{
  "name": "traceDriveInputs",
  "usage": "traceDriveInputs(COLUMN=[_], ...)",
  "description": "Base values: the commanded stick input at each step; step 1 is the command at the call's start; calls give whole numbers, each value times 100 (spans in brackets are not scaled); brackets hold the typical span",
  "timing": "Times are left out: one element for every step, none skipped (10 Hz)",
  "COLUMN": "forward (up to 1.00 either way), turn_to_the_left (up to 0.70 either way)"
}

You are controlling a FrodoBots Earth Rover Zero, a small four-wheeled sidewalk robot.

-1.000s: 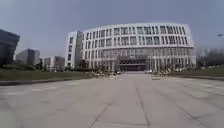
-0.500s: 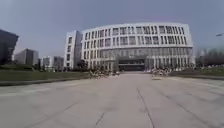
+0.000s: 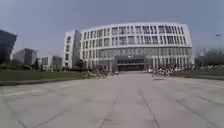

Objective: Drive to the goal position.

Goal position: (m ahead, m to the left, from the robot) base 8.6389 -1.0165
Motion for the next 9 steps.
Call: traceDriveInputs(forward=[70,70,70,70,70,70,70,70,70], turn_to_the_left=[0,0,0,0,0,0,0,0,0])
